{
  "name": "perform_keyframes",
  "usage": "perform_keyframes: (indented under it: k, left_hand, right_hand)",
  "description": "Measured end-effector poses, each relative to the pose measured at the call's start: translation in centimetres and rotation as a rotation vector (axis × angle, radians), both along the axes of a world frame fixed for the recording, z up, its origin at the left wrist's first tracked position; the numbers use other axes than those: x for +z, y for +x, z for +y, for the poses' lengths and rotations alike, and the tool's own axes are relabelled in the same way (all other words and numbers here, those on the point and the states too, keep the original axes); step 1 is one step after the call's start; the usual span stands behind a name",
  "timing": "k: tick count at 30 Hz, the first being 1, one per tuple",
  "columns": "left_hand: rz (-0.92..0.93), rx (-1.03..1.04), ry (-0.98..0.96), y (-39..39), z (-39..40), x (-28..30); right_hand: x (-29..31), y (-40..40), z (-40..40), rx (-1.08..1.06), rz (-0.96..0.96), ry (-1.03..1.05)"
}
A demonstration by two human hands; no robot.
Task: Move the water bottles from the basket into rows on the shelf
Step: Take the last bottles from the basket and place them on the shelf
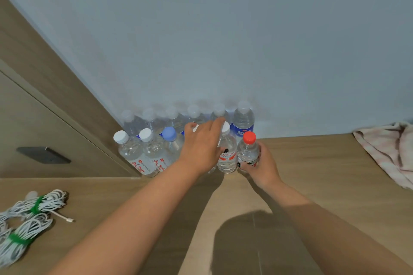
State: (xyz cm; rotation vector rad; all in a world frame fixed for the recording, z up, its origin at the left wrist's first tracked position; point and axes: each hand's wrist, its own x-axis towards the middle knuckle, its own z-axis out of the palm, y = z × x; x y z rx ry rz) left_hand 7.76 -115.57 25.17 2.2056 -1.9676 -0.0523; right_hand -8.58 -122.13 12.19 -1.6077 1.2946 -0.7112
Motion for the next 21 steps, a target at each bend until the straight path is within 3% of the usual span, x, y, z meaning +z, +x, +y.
perform_keyframes:
  k: [6, 21]
  left_hand:
    - [0.068, -0.038, -0.057, 1.0, 2.4, 2.1]
    - [0.187, -0.032, -0.154, 3.4, 16.4, 11.6]
  right_hand:
    - [4.3, -1.4, 1.3, 0.029, 0.111, 0.004]
    - [20.7, -1.8, 14.2, 0.131, 0.348, -0.433]
